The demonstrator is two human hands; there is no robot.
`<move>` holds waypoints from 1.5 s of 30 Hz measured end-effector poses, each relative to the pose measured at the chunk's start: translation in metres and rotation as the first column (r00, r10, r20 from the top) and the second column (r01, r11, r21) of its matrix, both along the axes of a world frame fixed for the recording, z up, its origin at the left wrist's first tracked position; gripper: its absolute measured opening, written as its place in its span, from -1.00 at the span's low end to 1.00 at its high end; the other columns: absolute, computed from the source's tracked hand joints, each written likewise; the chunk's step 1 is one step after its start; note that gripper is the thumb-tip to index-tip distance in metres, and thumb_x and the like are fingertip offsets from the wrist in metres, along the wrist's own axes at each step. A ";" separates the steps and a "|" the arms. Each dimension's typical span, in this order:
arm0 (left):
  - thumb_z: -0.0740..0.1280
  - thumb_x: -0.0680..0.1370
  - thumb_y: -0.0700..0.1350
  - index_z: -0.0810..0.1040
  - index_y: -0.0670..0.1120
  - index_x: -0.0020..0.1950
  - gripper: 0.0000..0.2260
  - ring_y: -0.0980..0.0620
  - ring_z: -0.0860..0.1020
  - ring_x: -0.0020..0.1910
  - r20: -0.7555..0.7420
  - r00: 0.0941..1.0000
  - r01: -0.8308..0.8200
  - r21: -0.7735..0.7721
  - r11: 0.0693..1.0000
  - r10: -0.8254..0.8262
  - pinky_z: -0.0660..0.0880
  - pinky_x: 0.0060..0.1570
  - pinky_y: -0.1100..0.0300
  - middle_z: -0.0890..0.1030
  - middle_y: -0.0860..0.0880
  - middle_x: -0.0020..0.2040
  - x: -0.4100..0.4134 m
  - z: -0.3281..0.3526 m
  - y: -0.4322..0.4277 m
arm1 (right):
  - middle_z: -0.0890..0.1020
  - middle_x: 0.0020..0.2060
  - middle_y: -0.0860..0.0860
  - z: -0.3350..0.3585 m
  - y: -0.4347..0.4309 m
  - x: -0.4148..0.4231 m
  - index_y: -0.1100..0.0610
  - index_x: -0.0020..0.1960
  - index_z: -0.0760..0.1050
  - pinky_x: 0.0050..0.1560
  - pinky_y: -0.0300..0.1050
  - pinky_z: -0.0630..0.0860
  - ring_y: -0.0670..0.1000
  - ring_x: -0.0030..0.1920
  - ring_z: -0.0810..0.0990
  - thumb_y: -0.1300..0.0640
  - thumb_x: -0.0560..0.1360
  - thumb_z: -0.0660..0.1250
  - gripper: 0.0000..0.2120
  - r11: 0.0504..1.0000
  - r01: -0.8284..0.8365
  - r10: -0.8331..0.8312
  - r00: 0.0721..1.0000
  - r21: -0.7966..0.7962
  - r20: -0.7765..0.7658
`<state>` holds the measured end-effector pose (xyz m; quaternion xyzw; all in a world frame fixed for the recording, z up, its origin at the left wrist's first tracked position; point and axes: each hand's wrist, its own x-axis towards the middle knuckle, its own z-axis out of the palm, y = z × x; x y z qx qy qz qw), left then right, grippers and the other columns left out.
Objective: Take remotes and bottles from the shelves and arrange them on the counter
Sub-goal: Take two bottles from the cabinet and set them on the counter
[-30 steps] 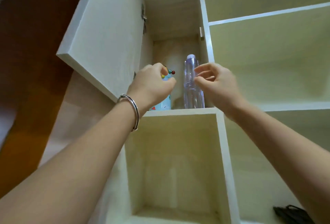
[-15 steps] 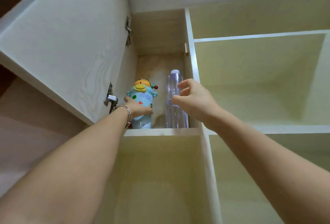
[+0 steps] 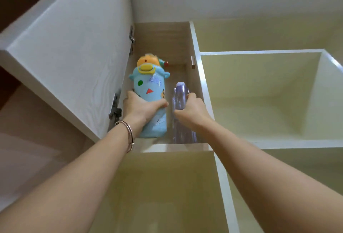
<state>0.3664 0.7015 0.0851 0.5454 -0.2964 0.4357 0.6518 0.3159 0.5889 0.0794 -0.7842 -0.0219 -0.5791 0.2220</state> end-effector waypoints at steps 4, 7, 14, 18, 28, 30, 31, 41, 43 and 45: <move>0.55 0.23 -0.12 0.33 0.03 -0.05 -0.53 0.18 0.51 -0.27 0.235 0.972 -0.019 -0.005 1.000 0.020 0.47 -0.33 0.35 0.49 0.14 -0.24 -0.033 0.000 0.008 | 0.32 0.29 0.18 0.013 0.000 0.022 0.20 0.39 0.13 0.21 0.04 0.40 0.21 0.29 0.41 0.15 0.46 0.29 -0.43 0.995 0.053 -0.047 0.996 0.088 -0.074; 0.54 0.16 -0.01 0.32 0.00 0.04 -0.43 0.07 0.56 -0.12 0.296 0.952 -0.088 0.034 0.996 0.074 0.51 -0.18 0.26 0.55 0.04 -0.05 -0.055 0.001 0.016 | 0.36 0.30 0.19 0.019 -0.002 0.033 0.15 0.47 -0.05 0.19 0.04 0.44 0.21 0.27 0.44 0.16 0.42 0.35 -0.22 0.985 0.031 -0.008 0.991 0.171 -0.134; 0.48 0.13 0.09 0.28 -0.01 0.13 -0.34 -0.02 0.51 0.09 0.295 0.928 -0.246 0.021 0.969 0.229 0.45 -0.03 0.14 0.48 -0.01 0.18 -0.085 0.005 0.035 | 0.45 0.26 0.17 0.020 -0.010 0.032 0.16 0.50 -0.12 -0.01 -0.07 0.43 0.19 0.22 0.50 0.17 0.41 0.39 -0.13 0.968 -0.049 0.080 0.990 0.245 -0.119; 0.46 0.10 0.11 0.25 0.02 0.06 -0.36 -0.02 0.51 0.12 0.293 0.929 -0.232 -0.015 0.973 0.226 0.51 0.09 0.07 0.48 -0.02 0.19 -0.093 0.005 0.042 | 0.43 0.02 0.09 0.018 -0.003 0.017 0.13 0.36 0.07 -0.11 -0.11 0.38 0.14 -0.06 0.44 0.10 0.36 0.41 -0.28 0.979 -0.115 0.119 0.993 0.169 -0.016; 0.54 0.15 0.02 0.30 0.01 0.07 -0.39 0.07 0.55 0.01 0.254 0.966 -0.035 -0.051 0.998 0.046 0.57 0.04 0.06 0.51 0.08 0.05 -0.106 -0.033 0.049 | 0.58 0.02 0.03 -0.003 0.015 -0.061 0.04 0.16 0.22 0.03 0.12 0.61 0.13 0.00 0.63 -0.06 0.18 0.40 -0.37 0.912 -0.351 0.313 0.930 0.212 0.194; 0.55 0.15 0.03 0.36 -0.03 0.13 -0.36 0.06 0.57 0.02 0.222 0.974 0.038 0.002 0.999 -0.037 0.58 0.03 0.04 0.55 0.08 0.06 -0.112 -0.049 0.051 | 0.61 -0.04 0.00 -0.021 0.014 -0.084 -0.01 0.10 0.22 0.00 0.13 0.63 0.10 -0.04 0.66 -0.03 0.20 0.42 -0.43 0.923 -0.328 0.292 0.938 0.201 0.188; 0.54 0.14 0.04 0.38 -0.03 0.14 -0.36 0.05 0.58 0.01 0.202 0.975 0.084 0.023 0.996 -0.087 0.58 0.02 0.02 0.56 0.07 0.05 -0.115 -0.058 0.051 | 0.62 -0.05 -0.01 -0.032 0.013 -0.095 -0.03 0.10 0.22 -0.02 0.13 0.63 0.09 -0.05 0.67 -0.02 0.22 0.43 -0.45 0.930 -0.308 0.274 0.945 0.202 0.181; 0.53 0.05 0.07 0.49 -0.06 0.11 -0.33 0.03 0.64 -0.04 -0.119 0.849 0.528 0.235 0.816 -0.515 0.61 0.00 -0.02 0.65 0.02 -0.02 -0.155 -0.224 0.030 | 0.58 0.11 -0.01 -0.217 0.016 -0.228 -0.07 0.40 0.10 0.18 0.11 0.54 0.08 0.08 0.61 0.01 0.27 0.46 -0.18 0.942 0.109 -0.118 0.993 0.318 0.007; 0.54 0.07 0.04 0.42 -0.11 0.20 -0.25 0.06 0.63 -0.02 -0.217 0.785 0.619 0.245 0.747 -0.580 0.59 0.04 0.00 0.63 0.02 0.04 -0.174 -0.266 0.021 | 0.59 0.06 -0.07 -0.263 0.017 -0.272 -0.11 0.37 0.12 0.16 0.07 0.55 0.05 0.03 0.63 0.03 0.24 0.48 -0.18 0.909 0.207 -0.206 0.978 0.362 -0.042; 0.55 0.05 0.05 0.38 -0.10 0.23 -0.20 0.09 0.62 0.00 -0.312 0.712 0.700 0.244 0.671 -0.630 0.58 0.07 0.01 0.61 0.05 0.06 -0.197 -0.307 0.012 | 0.56 0.12 -0.06 -0.306 0.022 -0.319 -0.13 0.37 0.10 0.17 0.00 0.53 0.02 0.01 0.62 0.01 0.24 0.50 -0.16 0.856 0.335 -0.312 0.942 0.395 -0.123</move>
